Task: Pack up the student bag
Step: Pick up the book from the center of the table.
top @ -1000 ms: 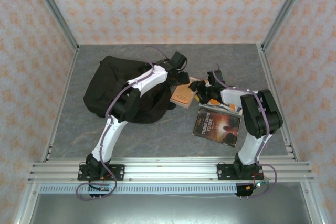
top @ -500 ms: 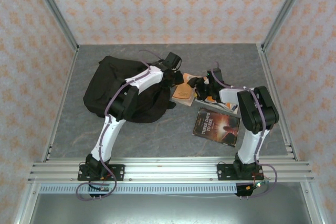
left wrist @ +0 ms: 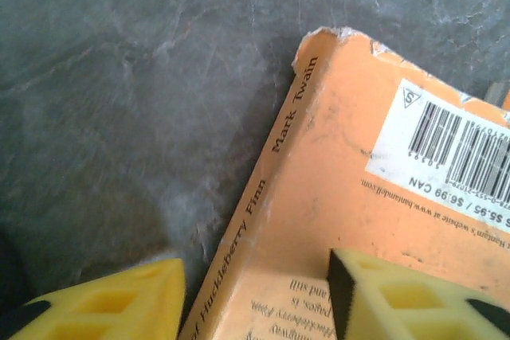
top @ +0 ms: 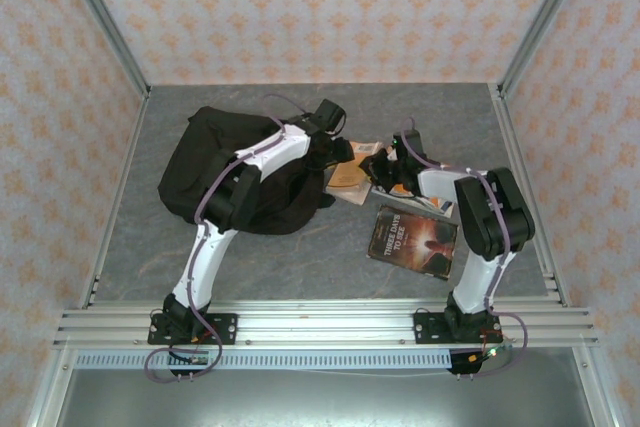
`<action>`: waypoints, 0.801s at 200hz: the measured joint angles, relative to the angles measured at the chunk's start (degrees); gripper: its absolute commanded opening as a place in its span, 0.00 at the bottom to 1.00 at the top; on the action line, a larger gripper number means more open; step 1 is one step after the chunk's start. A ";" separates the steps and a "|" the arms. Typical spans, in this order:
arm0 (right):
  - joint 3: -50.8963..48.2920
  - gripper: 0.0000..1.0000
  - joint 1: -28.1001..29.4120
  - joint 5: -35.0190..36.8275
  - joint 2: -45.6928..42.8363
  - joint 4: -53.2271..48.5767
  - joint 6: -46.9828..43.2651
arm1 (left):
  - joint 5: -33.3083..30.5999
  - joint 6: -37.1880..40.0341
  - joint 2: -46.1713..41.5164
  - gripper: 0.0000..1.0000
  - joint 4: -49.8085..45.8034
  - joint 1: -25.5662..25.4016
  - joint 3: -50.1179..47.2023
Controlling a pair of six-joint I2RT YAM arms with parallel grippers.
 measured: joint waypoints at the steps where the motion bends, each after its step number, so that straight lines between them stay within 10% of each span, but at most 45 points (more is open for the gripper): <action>1: 0.00 0.06 0.00 -0.02 -0.09 -0.04 -0.02 | -0.11 0.13 -0.22 0.58 -0.31 -0.04 0.02; 80: 1.38 0.06 -0.11 -2.25 -13.99 -6.91 -1.03 | -6.38 3.23 -25.81 0.70 -7.30 1.60 -2.49; 160: 1.53 0.08 0.17 -4.85 -29.33 -7.63 3.43 | 16.44 -9.14 -31.67 0.75 8.39 5.62 -19.65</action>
